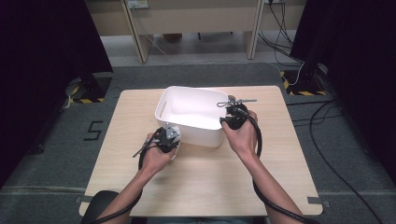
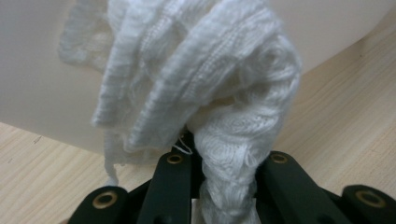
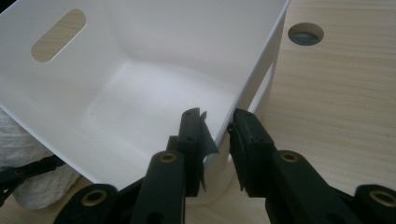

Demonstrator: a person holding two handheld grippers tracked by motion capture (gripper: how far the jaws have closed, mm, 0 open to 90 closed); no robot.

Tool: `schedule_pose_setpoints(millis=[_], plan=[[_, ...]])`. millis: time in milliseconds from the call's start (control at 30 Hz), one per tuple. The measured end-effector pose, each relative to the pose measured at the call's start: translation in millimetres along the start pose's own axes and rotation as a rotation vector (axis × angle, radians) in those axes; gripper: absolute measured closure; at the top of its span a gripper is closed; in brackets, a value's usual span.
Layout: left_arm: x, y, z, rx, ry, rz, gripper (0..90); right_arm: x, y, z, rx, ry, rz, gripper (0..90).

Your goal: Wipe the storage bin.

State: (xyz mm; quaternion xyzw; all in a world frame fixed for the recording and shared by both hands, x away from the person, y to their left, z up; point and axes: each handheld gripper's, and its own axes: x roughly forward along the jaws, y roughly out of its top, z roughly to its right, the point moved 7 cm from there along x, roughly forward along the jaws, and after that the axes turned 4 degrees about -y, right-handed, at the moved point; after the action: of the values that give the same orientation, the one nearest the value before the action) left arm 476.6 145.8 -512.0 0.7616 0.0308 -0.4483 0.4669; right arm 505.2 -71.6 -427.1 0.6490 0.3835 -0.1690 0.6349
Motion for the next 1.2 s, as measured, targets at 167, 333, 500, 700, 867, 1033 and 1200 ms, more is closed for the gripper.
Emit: schedule_pose_setpoints(millis=[167,333,500,700,867,1033,1200], plan=[[1.8,0.7,3.0,0.004,-0.004,-0.002,78.9,0.2,0.1,0.2,-0.002,0.001,0.001,74.4],[3.0,1.4,5.9,0.008,-0.012,-0.003,78.9,0.1,0.2,0.1,-0.001,0.001,0.000,74.4],[1.7,2.4,6.5,0.004,-0.015,0.005,78.9,0.2,0.2,0.6,-0.003,0.001,0.002,74.4],[-8.2,11.7,5.6,0.006,-0.013,0.039,78.9,0.1,0.1,0.2,-0.002,0.001,0.001,74.4],[-14.9,17.4,3.5,0.008,-0.003,0.056,78.9,0.2,0.2,0.5,0.000,0.001,0.000,74.4],[-19.2,21.1,2.6,0.008,0.001,0.066,78.9,0.3,0.3,0.7,-0.001,0.001,0.001,74.5],[-24.5,25.5,2.1,0.008,0.006,0.081,78.9,0.3,0.4,0.7,-0.002,0.001,0.001,74.5]])
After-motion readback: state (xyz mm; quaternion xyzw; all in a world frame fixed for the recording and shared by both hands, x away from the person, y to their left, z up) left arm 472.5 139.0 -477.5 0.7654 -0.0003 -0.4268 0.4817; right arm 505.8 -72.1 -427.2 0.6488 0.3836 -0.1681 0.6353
